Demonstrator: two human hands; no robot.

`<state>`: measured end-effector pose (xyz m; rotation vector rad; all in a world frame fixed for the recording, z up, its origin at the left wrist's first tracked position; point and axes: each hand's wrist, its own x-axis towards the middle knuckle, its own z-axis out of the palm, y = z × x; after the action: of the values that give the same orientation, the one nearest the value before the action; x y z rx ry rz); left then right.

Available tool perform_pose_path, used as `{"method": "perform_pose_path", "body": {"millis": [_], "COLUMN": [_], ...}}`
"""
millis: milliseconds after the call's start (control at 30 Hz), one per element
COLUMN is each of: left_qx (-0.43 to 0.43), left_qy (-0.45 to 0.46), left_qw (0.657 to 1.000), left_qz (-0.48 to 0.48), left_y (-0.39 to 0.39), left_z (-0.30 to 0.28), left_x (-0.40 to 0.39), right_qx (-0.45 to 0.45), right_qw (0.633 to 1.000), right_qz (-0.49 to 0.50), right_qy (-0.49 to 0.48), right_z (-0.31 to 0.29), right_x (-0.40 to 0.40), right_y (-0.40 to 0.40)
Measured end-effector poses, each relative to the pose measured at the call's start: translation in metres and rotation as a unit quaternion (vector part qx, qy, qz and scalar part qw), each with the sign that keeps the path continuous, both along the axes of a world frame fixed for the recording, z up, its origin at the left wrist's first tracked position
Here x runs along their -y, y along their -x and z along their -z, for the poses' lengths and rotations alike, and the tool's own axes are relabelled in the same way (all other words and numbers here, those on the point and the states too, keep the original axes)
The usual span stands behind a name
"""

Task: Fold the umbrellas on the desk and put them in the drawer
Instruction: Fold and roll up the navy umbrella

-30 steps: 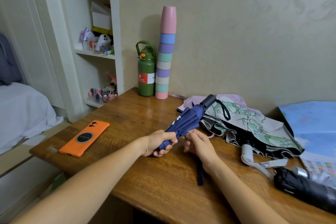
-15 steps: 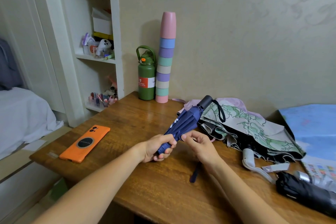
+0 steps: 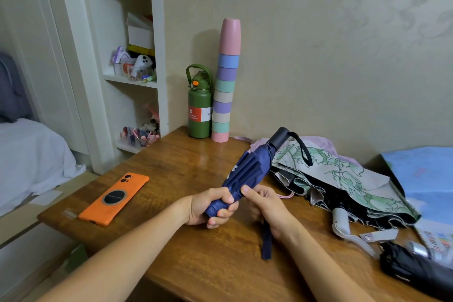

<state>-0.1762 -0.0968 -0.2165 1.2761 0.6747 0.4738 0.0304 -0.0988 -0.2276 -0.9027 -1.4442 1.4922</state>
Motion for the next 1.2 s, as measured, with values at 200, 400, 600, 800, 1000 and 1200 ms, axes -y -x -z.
{"method": "perform_pose_path", "body": {"millis": [200, 400, 600, 800, 1000, 1200], "left_qx": [-0.099, -0.380, -0.421, -0.417, -0.316, -0.215], "left_qy": [-0.017, -0.331, -0.378, -0.286, -0.156, -0.103], "left_qw": [0.990, 0.786, 0.699, 0.746, 0.821, 0.893], "left_qz": [-0.098, -0.358, -0.437, -0.433, -0.449, -0.382], "left_y": [-0.021, -0.054, -0.065, -0.059, -0.044, -0.031], "left_z": [-0.004, -0.010, -0.002, -0.001, -0.005, -0.003], "left_x": [0.001, 0.007, 0.012, 0.002, -0.011, -0.013], "right_qx": [-0.003, -0.001, 0.032, 0.212, 0.223, 0.177], "right_qw": [0.999, 0.996, 0.991, 0.945, 0.946, 0.967], "right_qz": [0.040, 0.084, 0.099, 0.140, 0.089, 0.087], "right_qy": [-0.004, -0.023, -0.079, -0.208, -0.217, -0.159], "right_z": [0.009, 0.008, 0.005, 0.006, 0.010, 0.016], "right_x": [-0.003, -0.006, -0.002, -0.006, -0.009, -0.018], "right_y": [-0.005, 0.000, -0.003, -0.016, -0.028, -0.028]}}
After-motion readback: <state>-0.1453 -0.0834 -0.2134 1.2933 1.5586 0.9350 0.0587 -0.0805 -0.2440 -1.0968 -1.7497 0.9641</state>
